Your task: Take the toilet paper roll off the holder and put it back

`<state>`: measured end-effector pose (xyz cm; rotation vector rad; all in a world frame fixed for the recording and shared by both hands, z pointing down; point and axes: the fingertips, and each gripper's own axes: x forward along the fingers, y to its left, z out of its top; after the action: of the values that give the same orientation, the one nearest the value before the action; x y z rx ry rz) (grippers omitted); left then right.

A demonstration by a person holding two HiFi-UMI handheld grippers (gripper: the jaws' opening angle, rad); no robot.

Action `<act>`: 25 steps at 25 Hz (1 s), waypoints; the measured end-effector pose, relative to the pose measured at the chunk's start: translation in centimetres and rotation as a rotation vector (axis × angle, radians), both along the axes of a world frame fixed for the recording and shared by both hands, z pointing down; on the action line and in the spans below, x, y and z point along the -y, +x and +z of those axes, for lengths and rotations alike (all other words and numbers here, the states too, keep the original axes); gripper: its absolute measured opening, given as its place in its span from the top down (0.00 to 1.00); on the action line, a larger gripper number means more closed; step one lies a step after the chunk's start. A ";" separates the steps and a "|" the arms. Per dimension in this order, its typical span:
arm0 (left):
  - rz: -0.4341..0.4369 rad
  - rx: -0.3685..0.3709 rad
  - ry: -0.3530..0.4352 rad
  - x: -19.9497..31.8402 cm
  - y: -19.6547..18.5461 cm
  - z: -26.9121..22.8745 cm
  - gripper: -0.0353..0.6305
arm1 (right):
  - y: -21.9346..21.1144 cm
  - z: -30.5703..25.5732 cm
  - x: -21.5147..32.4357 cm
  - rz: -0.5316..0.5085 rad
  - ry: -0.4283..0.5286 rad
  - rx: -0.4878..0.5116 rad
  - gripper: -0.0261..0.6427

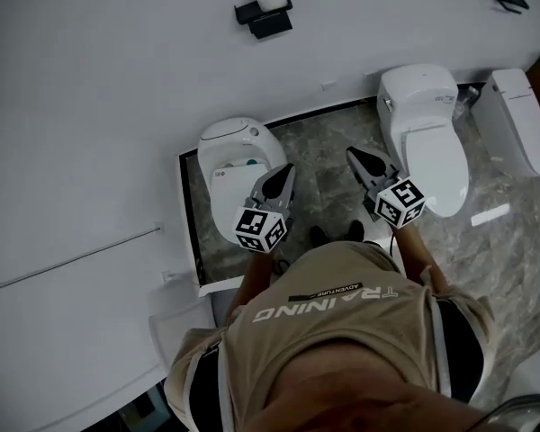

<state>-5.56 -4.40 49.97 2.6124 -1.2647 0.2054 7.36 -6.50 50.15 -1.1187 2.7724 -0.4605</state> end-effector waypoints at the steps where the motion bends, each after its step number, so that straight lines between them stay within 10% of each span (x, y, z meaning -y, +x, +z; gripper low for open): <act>1: 0.013 0.009 0.020 0.1 -0.2 -0.3 0.95 | -0.5 -0.6 -0.2 -0.001 0.004 0.029 0.94; 13: -0.049 -0.030 0.093 0.1 -2.9 -1.6 0.95 | -2.9 -4.0 -1.9 0.089 0.197 -0.236 0.94; 25: -0.089 -0.043 0.125 -0.7 -5.5 -2.4 0.95 | -1.6 -6.3 -3.1 0.166 0.192 -0.162 0.94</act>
<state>-11.05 -3.71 47.55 2.6401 -1.4182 0.0560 5.73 -3.43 43.85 -1.3777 2.7512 -0.0866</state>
